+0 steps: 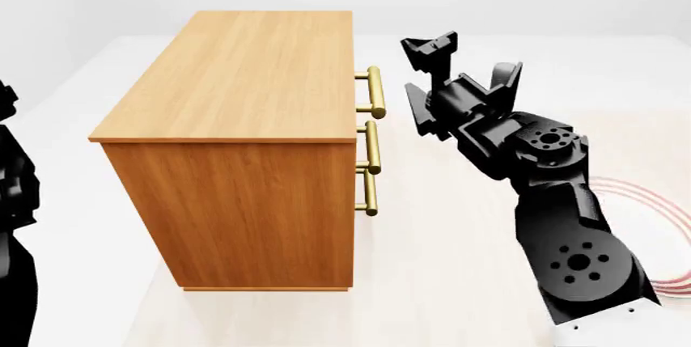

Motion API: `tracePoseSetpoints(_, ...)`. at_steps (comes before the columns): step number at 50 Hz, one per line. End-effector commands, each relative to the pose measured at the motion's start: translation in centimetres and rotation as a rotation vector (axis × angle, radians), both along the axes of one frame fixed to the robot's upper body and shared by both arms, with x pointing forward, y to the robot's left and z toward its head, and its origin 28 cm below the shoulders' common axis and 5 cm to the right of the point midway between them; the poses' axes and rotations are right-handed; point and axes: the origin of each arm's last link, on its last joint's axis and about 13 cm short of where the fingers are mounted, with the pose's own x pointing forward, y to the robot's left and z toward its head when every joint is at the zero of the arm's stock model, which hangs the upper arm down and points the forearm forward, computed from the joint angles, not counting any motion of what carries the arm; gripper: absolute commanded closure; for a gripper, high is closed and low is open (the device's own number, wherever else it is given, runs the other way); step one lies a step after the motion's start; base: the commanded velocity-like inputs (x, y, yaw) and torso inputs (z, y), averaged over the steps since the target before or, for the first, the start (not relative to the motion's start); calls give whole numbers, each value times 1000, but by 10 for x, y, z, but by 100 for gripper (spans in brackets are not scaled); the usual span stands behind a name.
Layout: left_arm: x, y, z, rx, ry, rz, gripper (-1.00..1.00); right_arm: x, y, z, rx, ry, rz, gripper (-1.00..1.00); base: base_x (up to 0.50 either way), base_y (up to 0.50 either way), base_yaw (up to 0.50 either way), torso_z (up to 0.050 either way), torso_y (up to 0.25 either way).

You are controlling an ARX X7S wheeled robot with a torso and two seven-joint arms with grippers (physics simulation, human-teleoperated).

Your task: Open the top drawer of the cabinet and put the bowl in it.

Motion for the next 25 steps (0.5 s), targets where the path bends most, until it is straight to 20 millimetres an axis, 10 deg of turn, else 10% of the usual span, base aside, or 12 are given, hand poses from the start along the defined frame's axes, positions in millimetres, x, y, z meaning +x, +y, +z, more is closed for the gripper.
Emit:
tracePoseSetpoints(1, 0, 1, 1, 0, -9, -5, -100, -2, 16, -16, -15, 22, 31, -100, 0, 0, 0, 0, 0)
tracePoseSetpoints(25, 0, 2, 2, -3, -17, -12, -100, -7, 30, -35, -90, 60, 72, -100, 0, 0, 0, 0, 0)
